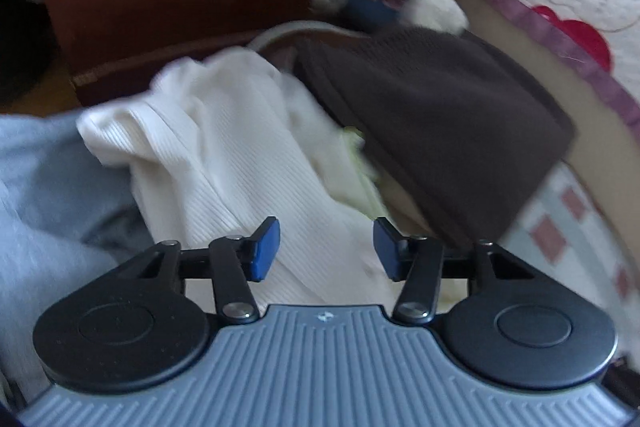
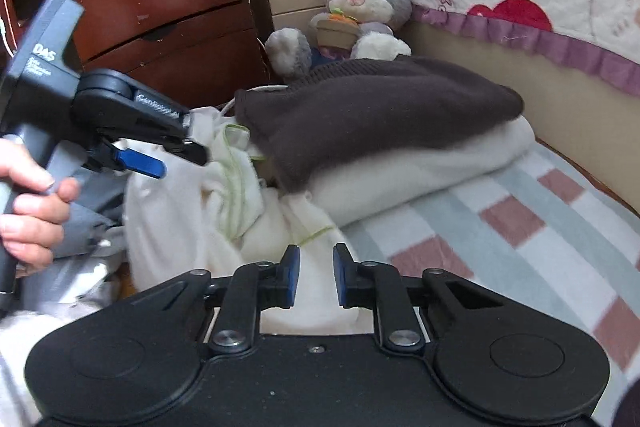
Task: Fold clothes
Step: 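Grasp the cream garment edge with the right gripper while the left gripper approaches it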
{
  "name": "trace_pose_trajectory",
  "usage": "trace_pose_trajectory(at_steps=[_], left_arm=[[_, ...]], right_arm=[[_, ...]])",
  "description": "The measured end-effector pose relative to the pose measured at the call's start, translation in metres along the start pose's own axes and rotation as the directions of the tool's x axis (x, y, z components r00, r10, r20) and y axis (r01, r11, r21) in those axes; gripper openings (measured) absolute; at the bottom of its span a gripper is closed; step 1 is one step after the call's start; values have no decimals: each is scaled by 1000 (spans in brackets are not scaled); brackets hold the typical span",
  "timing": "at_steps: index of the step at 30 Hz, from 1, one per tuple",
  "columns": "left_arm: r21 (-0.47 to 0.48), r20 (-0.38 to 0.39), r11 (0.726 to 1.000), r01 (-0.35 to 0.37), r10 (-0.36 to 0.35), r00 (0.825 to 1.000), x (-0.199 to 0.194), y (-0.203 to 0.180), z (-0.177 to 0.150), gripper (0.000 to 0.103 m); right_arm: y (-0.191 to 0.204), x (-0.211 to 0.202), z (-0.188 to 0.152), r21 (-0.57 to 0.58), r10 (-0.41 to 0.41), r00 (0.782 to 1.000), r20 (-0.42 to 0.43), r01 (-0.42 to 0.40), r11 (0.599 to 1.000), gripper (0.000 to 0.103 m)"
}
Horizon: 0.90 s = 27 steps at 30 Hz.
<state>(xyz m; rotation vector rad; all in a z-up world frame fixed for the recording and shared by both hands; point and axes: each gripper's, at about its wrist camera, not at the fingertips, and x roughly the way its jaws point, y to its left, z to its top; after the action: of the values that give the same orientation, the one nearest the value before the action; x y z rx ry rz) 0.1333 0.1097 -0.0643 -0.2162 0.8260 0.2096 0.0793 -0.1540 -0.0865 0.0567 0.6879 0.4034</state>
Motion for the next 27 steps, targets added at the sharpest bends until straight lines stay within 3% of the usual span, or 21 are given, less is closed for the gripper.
trace_pose_trajectory(at_steps=[4, 6, 9, 16, 17, 18, 20, 21, 23, 24, 26, 27], left_arm=[[7, 23, 1000, -15, 15, 1000, 15, 17, -15, 53], [2, 38, 1000, -21, 21, 999, 15, 26, -15, 55], [-2, 64, 996, -93, 93, 994, 16, 33, -13, 58], [-65, -25, 997, 30, -32, 999, 41, 46, -14, 73], [-45, -36, 999, 31, -32, 999, 44, 46, -14, 73], [-26, -47, 999, 31, -33, 998, 46, 45, -14, 73], [60, -80, 998, -13, 18, 997, 54, 36, -18, 73], [93, -95, 995, -38, 47, 994, 59, 31, -20, 73], [76, -107, 997, -28, 36, 994, 61, 28, -20, 70], [51, -112, 999, -7, 13, 994, 60, 30, -18, 67], [-32, -120, 997, 72, -75, 990, 57, 40, -15, 51], [-82, -131, 990, 112, -122, 984, 56, 46, -14, 50]], right_arm=[[-18, 35, 3, 80, 26, 997, -67, -20, 997, 36], [-24, 47, 6, 112, 31, 996, -88, -21, 993, 64], [-35, 66, 10, 192, 34, 997, -74, -19, 981, 83], [-32, 100, -7, 360, 209, 973, -99, -161, 919, 88], [-31, 104, -10, 382, 235, 967, -101, -180, 906, 79], [-30, 109, -12, 405, 261, 960, -102, -200, 892, 48], [-29, 118, -18, 450, 313, 944, -102, -237, 861, 21], [-28, 123, -21, 472, 339, 935, -101, -255, 844, 21], [-25, 127, -25, 511, 391, 916, -93, -293, 808, 19], [-21, 123, -25, 526, 420, 904, -80, -320, 788, 19], [-14, 115, -26, 551, 472, 880, -54, -368, 749, 18], [-11, 111, -26, 561, 494, 868, -42, -389, 731, 18]])
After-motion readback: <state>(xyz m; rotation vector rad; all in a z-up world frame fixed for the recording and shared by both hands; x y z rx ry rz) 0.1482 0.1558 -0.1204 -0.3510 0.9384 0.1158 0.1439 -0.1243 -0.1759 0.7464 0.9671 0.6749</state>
